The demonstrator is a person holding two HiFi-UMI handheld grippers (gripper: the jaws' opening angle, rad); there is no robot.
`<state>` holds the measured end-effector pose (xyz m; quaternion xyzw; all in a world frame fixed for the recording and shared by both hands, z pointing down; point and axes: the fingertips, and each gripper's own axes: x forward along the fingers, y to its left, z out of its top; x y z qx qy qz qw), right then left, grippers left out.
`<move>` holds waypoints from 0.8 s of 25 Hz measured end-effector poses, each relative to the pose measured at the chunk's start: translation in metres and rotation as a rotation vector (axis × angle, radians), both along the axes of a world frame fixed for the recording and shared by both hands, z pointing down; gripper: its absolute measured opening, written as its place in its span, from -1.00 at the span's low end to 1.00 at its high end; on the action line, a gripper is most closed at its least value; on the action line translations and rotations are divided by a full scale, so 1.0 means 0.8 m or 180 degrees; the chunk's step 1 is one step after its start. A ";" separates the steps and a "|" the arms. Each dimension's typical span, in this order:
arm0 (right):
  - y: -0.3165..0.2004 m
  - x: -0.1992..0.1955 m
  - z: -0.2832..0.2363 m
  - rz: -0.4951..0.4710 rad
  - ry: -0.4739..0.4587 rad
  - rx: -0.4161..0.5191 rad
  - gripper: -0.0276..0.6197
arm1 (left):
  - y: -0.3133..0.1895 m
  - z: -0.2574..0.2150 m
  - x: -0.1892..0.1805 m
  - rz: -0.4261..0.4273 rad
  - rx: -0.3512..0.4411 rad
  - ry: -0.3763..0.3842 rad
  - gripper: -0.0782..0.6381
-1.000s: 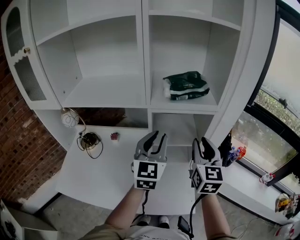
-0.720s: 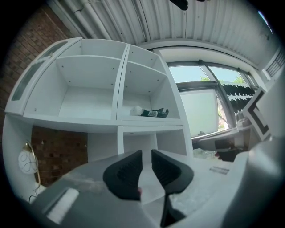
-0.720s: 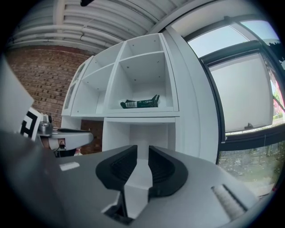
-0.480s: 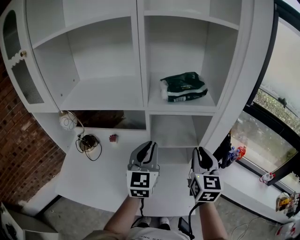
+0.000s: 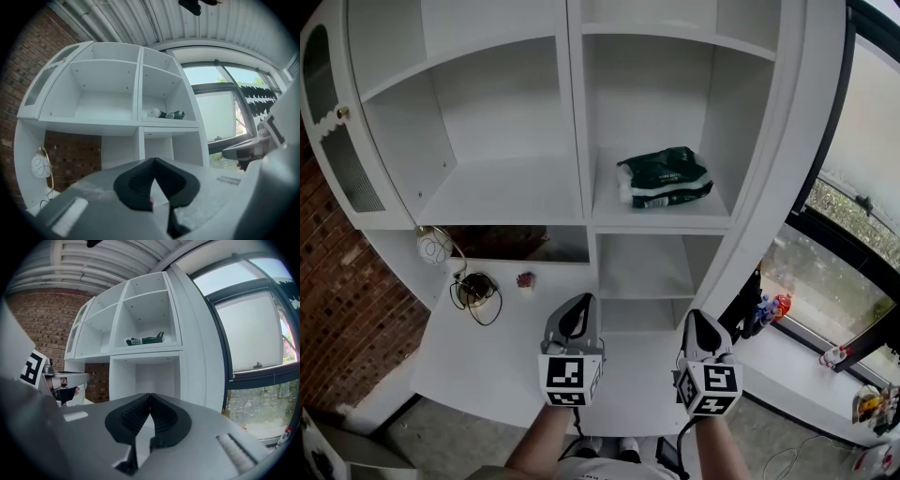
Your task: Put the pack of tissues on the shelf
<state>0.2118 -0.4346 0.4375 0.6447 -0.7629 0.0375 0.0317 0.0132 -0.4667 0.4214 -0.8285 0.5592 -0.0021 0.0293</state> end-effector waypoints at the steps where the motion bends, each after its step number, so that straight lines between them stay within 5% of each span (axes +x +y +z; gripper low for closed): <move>1: 0.001 0.000 0.001 0.0009 0.0001 -0.0002 -0.90 | 0.001 0.000 -0.001 -0.0012 0.0010 0.0002 -0.76; 20: 0.005 0.006 -0.007 0.0167 0.0061 0.0074 -0.91 | 0.004 -0.004 -0.016 -0.0079 0.0088 0.0084 -0.76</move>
